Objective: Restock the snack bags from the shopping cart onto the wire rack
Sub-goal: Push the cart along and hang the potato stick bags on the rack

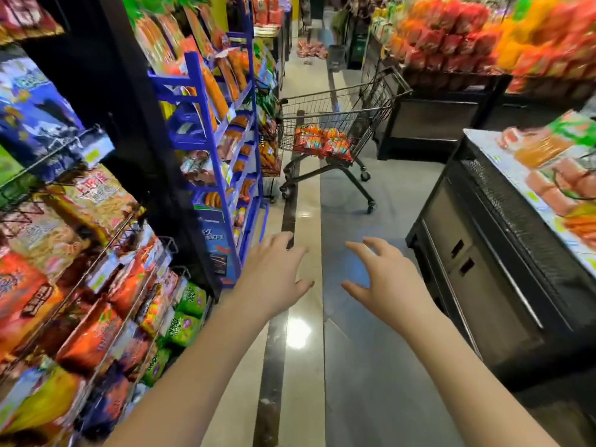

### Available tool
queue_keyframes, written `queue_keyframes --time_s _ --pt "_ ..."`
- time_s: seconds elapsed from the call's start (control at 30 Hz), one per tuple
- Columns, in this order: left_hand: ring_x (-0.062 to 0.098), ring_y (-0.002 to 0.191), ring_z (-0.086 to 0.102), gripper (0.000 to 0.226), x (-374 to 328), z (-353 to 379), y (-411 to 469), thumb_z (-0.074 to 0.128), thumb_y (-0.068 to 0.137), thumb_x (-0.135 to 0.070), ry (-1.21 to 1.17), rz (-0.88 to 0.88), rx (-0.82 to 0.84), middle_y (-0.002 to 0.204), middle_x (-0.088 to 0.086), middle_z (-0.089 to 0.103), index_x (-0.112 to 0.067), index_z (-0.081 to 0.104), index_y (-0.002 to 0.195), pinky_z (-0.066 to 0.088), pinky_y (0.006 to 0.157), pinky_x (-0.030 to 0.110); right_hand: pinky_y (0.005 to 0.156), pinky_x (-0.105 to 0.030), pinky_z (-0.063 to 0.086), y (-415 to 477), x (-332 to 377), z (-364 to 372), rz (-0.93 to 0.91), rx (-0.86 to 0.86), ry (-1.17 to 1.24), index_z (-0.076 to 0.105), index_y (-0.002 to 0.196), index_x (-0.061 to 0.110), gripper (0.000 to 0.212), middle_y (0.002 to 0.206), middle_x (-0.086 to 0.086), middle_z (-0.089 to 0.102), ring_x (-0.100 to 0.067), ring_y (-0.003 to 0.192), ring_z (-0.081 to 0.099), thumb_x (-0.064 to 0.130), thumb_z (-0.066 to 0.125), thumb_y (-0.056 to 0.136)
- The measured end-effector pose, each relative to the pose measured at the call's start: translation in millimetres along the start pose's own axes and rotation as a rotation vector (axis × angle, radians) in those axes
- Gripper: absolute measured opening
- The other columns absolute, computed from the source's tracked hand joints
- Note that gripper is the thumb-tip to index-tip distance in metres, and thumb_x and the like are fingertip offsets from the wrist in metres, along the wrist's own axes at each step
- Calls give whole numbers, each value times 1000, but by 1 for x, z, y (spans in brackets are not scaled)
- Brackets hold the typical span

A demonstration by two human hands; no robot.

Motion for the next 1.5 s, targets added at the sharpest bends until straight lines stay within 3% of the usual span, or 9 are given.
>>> queue_keyframes --time_s 0.57,0.77,0.97,1.5 --pt "23 146 29 61 8 -11 331 61 97 -52 53 63 62 157 0 34 -28 43 151 32 114 36 116 -39 38 297 -133 23 48 6 135 38 154 29 70 159 -3 37 -24 145 37 51 65 93" --pt "24 152 25 66 12 -30 442 63 95 -55 33 10 42 163 -1 30 -33 41 153 33 121 44 112 -37 41 406 -177 2 15 11 157 40 153 31 68 157 0 39 -22 142 40 52 64 93" --pt "24 150 27 65 26 -37 541 63 95 -56 28 2 28 161 -1 32 -31 43 152 34 120 43 109 -36 44 497 -211 -3 14 15 174 40 152 32 67 153 2 42 -21 138 44 53 64 94" --pt "30 145 32 61 137 -57 869 64 94 -50 17 106 58 157 5 37 -25 48 147 37 115 43 103 -39 48 819 -248 27 110 19 144 42 152 31 68 148 3 46 -22 134 49 51 66 92"
Point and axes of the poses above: each hand's wrist, its own y-axis towards the middle knuckle, its own z-axis out of the palm, x = y × z, the point moved 8 cm from there along y, towards the middle knuckle
